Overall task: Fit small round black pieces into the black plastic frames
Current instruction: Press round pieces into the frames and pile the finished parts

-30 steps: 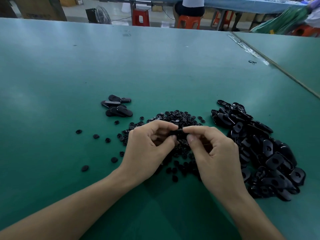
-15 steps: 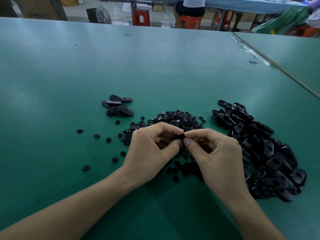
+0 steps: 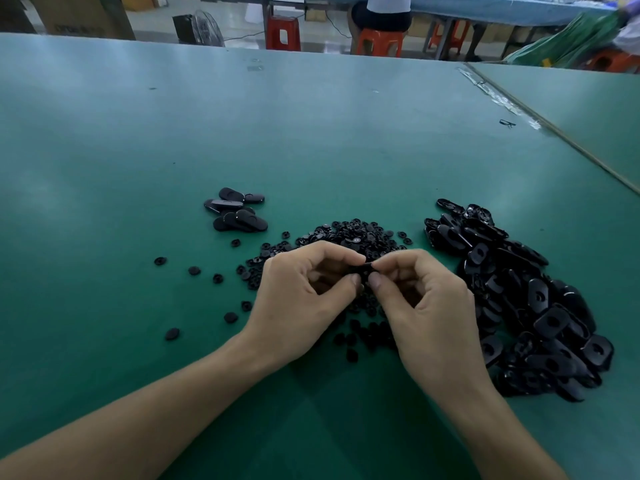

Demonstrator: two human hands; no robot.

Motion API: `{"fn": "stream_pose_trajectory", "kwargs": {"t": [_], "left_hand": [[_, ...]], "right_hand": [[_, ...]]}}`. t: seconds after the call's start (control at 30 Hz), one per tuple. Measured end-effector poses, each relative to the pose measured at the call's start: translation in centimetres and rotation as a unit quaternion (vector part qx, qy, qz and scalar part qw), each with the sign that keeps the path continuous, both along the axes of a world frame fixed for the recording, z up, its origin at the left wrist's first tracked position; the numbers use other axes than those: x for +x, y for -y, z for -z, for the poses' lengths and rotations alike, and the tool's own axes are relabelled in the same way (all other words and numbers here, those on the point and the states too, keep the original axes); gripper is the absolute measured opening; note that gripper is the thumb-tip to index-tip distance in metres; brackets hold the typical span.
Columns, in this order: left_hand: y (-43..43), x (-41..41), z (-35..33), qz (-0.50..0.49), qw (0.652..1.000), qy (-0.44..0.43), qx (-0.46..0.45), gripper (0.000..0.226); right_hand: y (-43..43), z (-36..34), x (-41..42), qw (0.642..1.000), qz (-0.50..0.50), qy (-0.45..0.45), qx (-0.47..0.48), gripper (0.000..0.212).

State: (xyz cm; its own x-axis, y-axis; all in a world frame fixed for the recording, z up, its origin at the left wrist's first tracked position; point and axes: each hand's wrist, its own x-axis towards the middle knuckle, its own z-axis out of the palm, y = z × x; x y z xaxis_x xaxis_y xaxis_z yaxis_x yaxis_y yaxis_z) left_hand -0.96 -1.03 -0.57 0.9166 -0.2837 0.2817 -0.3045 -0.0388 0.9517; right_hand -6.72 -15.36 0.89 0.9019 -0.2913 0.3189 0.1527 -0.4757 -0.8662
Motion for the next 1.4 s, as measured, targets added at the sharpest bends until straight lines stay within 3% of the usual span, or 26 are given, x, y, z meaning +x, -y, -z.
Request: {"fn": "stream_pose_trajectory", "kwargs": {"t": [0.2, 1.4], "left_hand": [[0.01, 0.19, 0.16, -0.022, 1.0, -0.016, -0.006, 0.018], [0.11, -0.04, -0.18, 0.012, 1.0, 0.004, -0.015, 0.017]], "right_hand": [[0.14, -0.32, -0.01, 0.999, 0.014, 0.016, -0.034, 0.021], [-0.04, 0.18, 0.08, 0.998, 0.008, 0.001, 0.064, 0.019]]}}
